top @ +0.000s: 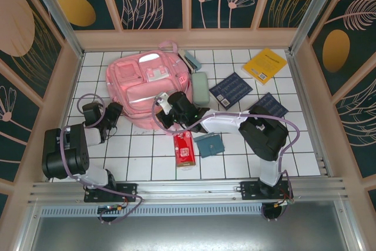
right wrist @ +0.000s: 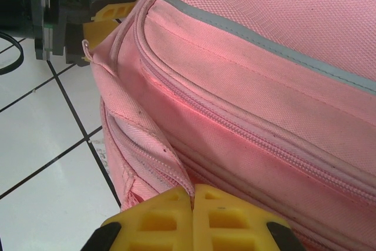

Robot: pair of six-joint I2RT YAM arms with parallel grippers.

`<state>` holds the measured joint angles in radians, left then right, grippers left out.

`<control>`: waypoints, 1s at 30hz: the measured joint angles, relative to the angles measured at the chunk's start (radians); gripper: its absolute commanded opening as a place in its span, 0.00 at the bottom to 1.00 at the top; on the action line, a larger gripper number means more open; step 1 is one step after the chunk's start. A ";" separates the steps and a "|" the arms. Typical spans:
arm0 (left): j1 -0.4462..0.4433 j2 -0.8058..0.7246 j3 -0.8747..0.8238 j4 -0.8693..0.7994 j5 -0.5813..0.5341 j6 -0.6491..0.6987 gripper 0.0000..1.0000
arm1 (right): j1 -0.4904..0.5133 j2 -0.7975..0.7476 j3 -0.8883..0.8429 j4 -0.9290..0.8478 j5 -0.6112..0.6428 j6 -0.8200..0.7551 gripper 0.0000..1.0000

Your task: Pack books, pencil case, and school supplies into a backpack

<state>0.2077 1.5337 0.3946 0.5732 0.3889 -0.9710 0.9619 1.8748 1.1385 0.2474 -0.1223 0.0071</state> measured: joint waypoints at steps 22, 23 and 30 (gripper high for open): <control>-0.002 -0.153 -0.085 -0.065 -0.004 -0.042 0.37 | 0.001 0.000 -0.001 0.000 0.000 0.005 0.00; -0.002 -0.164 -0.085 -0.070 -0.004 -0.047 0.37 | 0.001 0.000 -0.001 0.000 0.000 0.007 0.00; -0.002 -0.178 -0.085 -0.072 0.002 -0.077 0.32 | 0.002 0.000 -0.001 0.000 0.000 0.007 0.00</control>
<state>0.2054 1.3560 0.3092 0.5011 0.3908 -1.0481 0.9638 1.8748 1.1378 0.2474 -0.1219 0.0143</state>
